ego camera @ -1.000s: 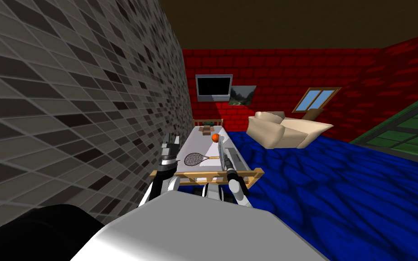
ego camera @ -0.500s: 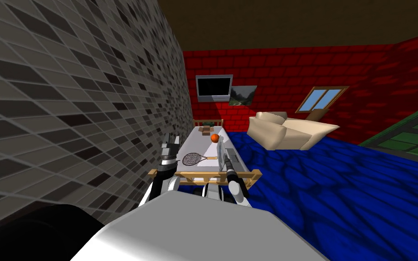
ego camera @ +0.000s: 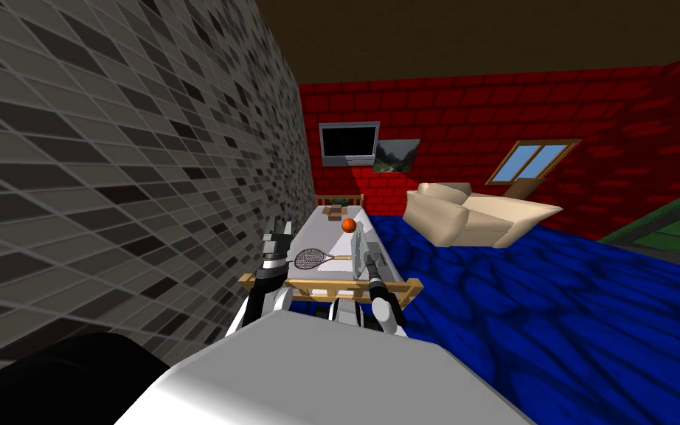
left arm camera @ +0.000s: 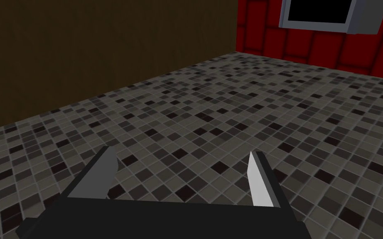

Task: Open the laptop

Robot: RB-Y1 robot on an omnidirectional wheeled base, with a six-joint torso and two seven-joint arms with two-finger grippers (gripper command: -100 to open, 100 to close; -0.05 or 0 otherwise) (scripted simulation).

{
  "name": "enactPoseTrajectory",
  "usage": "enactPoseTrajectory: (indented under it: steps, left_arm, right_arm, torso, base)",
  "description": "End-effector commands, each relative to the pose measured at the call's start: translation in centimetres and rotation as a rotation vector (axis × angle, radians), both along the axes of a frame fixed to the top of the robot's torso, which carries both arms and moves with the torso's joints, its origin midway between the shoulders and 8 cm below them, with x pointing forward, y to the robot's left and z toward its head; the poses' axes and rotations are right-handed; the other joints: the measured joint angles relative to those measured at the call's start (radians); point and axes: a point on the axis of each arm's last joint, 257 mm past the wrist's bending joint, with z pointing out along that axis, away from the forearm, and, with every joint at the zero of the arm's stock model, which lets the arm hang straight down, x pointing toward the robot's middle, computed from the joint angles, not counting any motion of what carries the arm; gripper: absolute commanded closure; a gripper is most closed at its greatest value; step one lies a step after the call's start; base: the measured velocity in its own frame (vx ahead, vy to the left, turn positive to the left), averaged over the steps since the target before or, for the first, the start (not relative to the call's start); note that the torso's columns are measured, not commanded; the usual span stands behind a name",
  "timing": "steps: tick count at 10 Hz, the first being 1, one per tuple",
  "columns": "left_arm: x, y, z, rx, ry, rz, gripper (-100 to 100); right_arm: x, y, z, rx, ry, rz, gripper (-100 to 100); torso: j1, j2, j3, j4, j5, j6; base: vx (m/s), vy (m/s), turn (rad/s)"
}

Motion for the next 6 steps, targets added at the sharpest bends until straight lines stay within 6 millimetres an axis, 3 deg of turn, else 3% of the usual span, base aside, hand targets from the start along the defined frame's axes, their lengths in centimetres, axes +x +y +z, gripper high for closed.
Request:
enactPoseTrajectory:
  steps: [1, 6]
  left_arm:
    - [0.00, 0.00, 0.00, 0.000, 0.000, 0.000, 0]
    - [0.00, 0.00, 0.00, 0.000, 0.000, 0.000, 0]
  right_arm:
    - [-0.71, -0.02, -0.78, 0.073, 0.017, -0.014, 100]
    - [-1.19, -0.26, -1.12, 0.141, 0.021, -0.032, 100]
  torso:
    - [0.001, 0.001, 0.001, 0.001, 0.000, 0.000]
    - [0.003, 0.004, 0.002, 0.003, 0.002, 0.000]
  base:
    - [0.013, -0.123, 0.043]
    - [0.012, -0.088, 0.041]
